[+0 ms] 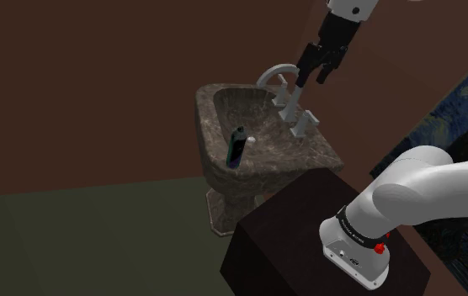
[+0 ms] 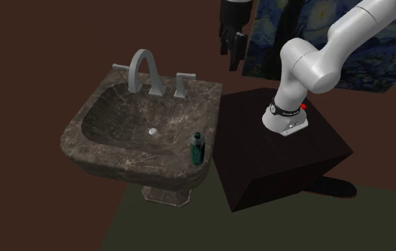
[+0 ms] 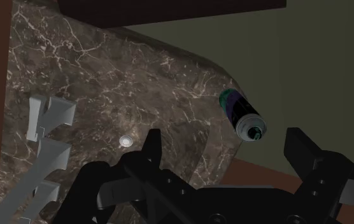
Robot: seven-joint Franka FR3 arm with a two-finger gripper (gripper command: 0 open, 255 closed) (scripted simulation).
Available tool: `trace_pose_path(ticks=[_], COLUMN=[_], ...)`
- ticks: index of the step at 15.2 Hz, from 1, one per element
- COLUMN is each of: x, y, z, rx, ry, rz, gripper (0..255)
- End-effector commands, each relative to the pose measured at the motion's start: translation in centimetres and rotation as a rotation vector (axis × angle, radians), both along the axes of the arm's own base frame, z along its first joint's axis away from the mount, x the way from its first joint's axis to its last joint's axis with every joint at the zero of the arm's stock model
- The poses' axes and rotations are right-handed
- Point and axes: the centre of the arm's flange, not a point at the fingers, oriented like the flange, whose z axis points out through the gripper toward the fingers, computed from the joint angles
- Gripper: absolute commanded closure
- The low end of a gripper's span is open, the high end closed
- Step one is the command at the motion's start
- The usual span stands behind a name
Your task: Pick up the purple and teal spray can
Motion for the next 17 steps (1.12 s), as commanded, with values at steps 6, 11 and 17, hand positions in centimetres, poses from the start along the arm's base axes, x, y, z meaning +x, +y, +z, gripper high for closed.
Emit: trace_pose_path(ticks=[6,11,17], x=[1.9,4.1,7.2], y=[4.4,8.4,12.6], z=[-5.1,-10.5,-17.2], rx=[-0.070,-0.139,-0.223], ry=[-0.032,-0.064,-0.102], rz=[-0.039,-0.078,-0.124], gripper=[0,0,0])
